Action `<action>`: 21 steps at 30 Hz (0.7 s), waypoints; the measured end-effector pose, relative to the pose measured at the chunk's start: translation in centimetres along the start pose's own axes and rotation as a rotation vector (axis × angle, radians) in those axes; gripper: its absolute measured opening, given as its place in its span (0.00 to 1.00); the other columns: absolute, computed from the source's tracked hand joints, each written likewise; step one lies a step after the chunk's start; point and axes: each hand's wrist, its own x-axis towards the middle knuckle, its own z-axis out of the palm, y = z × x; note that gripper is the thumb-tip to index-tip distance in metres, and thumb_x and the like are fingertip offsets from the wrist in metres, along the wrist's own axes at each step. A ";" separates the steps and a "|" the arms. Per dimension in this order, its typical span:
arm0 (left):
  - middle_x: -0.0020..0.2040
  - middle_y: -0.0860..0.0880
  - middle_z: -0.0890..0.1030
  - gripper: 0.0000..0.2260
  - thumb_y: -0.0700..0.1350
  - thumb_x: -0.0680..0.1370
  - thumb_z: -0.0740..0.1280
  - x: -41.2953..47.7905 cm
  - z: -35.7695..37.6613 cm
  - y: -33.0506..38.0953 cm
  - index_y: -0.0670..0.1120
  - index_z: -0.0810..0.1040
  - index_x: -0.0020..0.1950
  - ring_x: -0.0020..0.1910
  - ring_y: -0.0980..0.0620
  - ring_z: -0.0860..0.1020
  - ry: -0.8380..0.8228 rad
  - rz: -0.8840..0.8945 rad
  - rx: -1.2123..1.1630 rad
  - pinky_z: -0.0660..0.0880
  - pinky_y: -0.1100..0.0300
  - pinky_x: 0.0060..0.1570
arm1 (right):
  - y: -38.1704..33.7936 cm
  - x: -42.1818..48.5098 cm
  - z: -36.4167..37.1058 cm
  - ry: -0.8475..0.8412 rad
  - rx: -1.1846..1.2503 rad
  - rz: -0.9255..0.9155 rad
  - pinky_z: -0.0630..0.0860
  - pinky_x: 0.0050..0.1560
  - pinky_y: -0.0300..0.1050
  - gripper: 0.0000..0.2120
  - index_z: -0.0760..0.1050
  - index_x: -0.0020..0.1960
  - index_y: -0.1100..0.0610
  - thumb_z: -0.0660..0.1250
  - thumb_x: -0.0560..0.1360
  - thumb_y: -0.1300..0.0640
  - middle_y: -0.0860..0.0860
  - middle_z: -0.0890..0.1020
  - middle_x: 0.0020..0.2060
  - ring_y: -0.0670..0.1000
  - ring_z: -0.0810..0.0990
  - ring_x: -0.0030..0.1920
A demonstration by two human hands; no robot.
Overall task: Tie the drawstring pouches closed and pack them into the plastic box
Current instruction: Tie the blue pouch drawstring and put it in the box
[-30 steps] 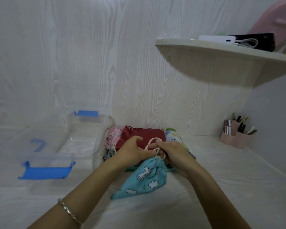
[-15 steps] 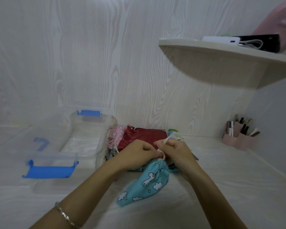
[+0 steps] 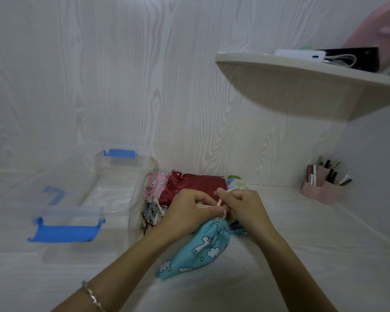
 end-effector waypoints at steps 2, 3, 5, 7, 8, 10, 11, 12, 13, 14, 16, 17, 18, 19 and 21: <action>0.36 0.49 0.85 0.04 0.48 0.71 0.75 -0.1 -0.2 -0.1 0.48 0.86 0.40 0.34 0.54 0.80 0.033 -0.019 -0.039 0.78 0.57 0.37 | -0.1 0.1 -0.2 -0.054 -0.012 0.023 0.79 0.35 0.52 0.14 0.82 0.44 0.61 0.67 0.77 0.49 0.55 0.86 0.35 0.56 0.83 0.35; 0.36 0.49 0.85 0.04 0.47 0.71 0.75 -0.1 -0.4 -0.2 0.47 0.86 0.39 0.34 0.55 0.81 0.048 -0.034 -0.061 0.78 0.57 0.37 | -0.1 0.1 -0.4 -0.100 0.004 0.029 0.78 0.34 0.47 0.11 0.81 0.45 0.60 0.68 0.76 0.51 0.54 0.85 0.35 0.53 0.82 0.35; 0.37 0.49 0.85 0.06 0.47 0.72 0.74 -0.1 -0.7 -0.3 0.46 0.85 0.39 0.36 0.55 0.82 0.055 -0.081 -0.108 0.78 0.59 0.39 | 0.0 -0.1 -0.6 -0.191 0.104 0.026 0.74 0.31 0.41 0.06 0.75 0.46 0.58 0.72 0.73 0.59 0.53 0.83 0.36 0.50 0.78 0.35; 0.39 0.46 0.86 0.08 0.49 0.73 0.73 0.1 -0.9 -0.2 0.45 0.85 0.40 0.39 0.50 0.83 0.048 -0.156 -0.157 0.80 0.54 0.45 | 0.0 -0.4 -0.6 -0.238 0.138 -0.057 0.75 0.32 0.39 0.10 0.72 0.47 0.58 0.72 0.71 0.67 0.52 0.83 0.36 0.49 0.79 0.36; 0.40 0.45 0.85 0.09 0.50 0.73 0.73 0.2 -1.0 -0.1 0.45 0.85 0.40 0.40 0.49 0.83 0.041 -0.184 -0.181 0.80 0.53 0.47 | 0.0 -0.5 -0.4 -0.231 0.114 -0.113 0.75 0.35 0.37 0.11 0.74 0.47 0.59 0.71 0.70 0.69 0.51 0.82 0.36 0.47 0.79 0.37; 0.41 0.44 0.85 0.09 0.50 0.73 0.72 0.3 -1.2 0.1 0.44 0.84 0.41 0.39 0.50 0.82 0.025 -0.197 -0.156 0.79 0.55 0.46 | 0.1 -0.7 0.1 -0.161 -0.014 -0.215 0.75 0.38 0.35 0.11 0.79 0.47 0.57 0.70 0.70 0.70 0.50 0.83 0.38 0.45 0.79 0.37; 0.40 0.45 0.85 0.09 0.50 0.74 0.72 0.4 -1.2 0.1 0.44 0.84 0.42 0.38 0.52 0.82 0.016 -0.186 -0.095 0.79 0.56 0.46 | 0.1 -0.7 0.4 -0.117 -0.110 -0.265 0.75 0.37 0.33 0.10 0.81 0.46 0.55 0.70 0.70 0.69 0.48 0.83 0.38 0.42 0.79 0.36; 0.40 0.46 0.85 0.09 0.50 0.74 0.72 0.5 -1.3 0.2 0.45 0.84 0.42 0.38 0.53 0.81 0.000 -0.168 -0.027 0.78 0.58 0.45 | 0.1 -0.7 0.5 -0.080 -0.212 -0.311 0.74 0.36 0.31 0.10 0.82 0.44 0.54 0.70 0.70 0.68 0.47 0.82 0.37 0.41 0.78 0.35; 0.40 0.46 0.85 0.08 0.49 0.74 0.71 0.5 -1.4 0.2 0.45 0.84 0.43 0.38 0.53 0.81 -0.024 -0.148 0.035 0.78 0.59 0.45 | 0.2 -0.6 0.6 -0.054 -0.301 -0.344 0.73 0.35 0.31 0.09 0.82 0.42 0.53 0.70 0.70 0.66 0.46 0.81 0.37 0.41 0.77 0.35; 0.40 0.46 0.85 0.07 0.48 0.75 0.71 0.5 -1.4 0.3 0.45 0.84 0.43 0.38 0.54 0.81 -0.055 -0.126 0.089 0.78 0.61 0.44 | 0.2 -0.5 0.7 -0.042 -0.372 -0.358 0.72 0.35 0.30 0.09 0.82 0.41 0.52 0.69 0.70 0.65 0.45 0.81 0.37 0.41 0.77 0.35; 0.39 0.46 0.83 0.06 0.47 0.76 0.70 0.5 -1.4 0.3 0.46 0.83 0.43 0.34 0.58 0.77 -0.083 -0.090 0.201 0.76 0.64 0.38 | 0.3 -0.4 0.6 -0.049 -0.462 -0.344 0.71 0.36 0.30 0.09 0.81 0.39 0.52 0.68 0.70 0.65 0.46 0.81 0.37 0.43 0.77 0.35; 0.37 0.49 0.82 0.05 0.47 0.76 0.70 0.5 -1.3 0.4 0.47 0.82 0.43 0.33 0.60 0.76 -0.075 -0.074 0.254 0.75 0.65 0.36 | 0.5 -0.3 0.6 -0.057 -0.480 -0.330 0.71 0.36 0.30 0.10 0.80 0.38 0.51 0.67 0.70 0.65 0.47 0.81 0.37 0.43 0.76 0.35; 0.37 0.52 0.81 0.05 0.47 0.76 0.69 0.4 -1.1 0.5 0.48 0.82 0.42 0.33 0.61 0.76 -0.059 -0.061 0.292 0.75 0.64 0.37 | 0.5 -0.2 0.6 -0.063 -0.484 -0.314 0.70 0.35 0.30 0.10 0.80 0.37 0.51 0.67 0.70 0.65 0.48 0.81 0.37 0.44 0.76 0.35; 0.38 0.53 0.81 0.05 0.48 0.76 0.69 0.4 -0.9 0.5 0.48 0.81 0.42 0.34 0.60 0.77 -0.038 -0.052 0.315 0.77 0.61 0.40 | 0.6 -0.1 0.6 -0.061 -0.480 -0.299 0.70 0.35 0.30 0.10 0.79 0.37 0.51 0.67 0.70 0.65 0.49 0.81 0.37 0.45 0.76 0.36; 0.38 0.53 0.82 0.05 0.48 0.75 0.69 0.4 -0.5 0.5 0.49 0.81 0.41 0.37 0.57 0.80 0.003 -0.053 0.312 0.80 0.56 0.44 | 0.5 0.0 0.5 -0.045 -0.449 -0.279 0.70 0.35 0.29 0.09 0.79 0.36 0.52 0.67 0.71 0.65 0.50 0.80 0.38 0.45 0.76 0.37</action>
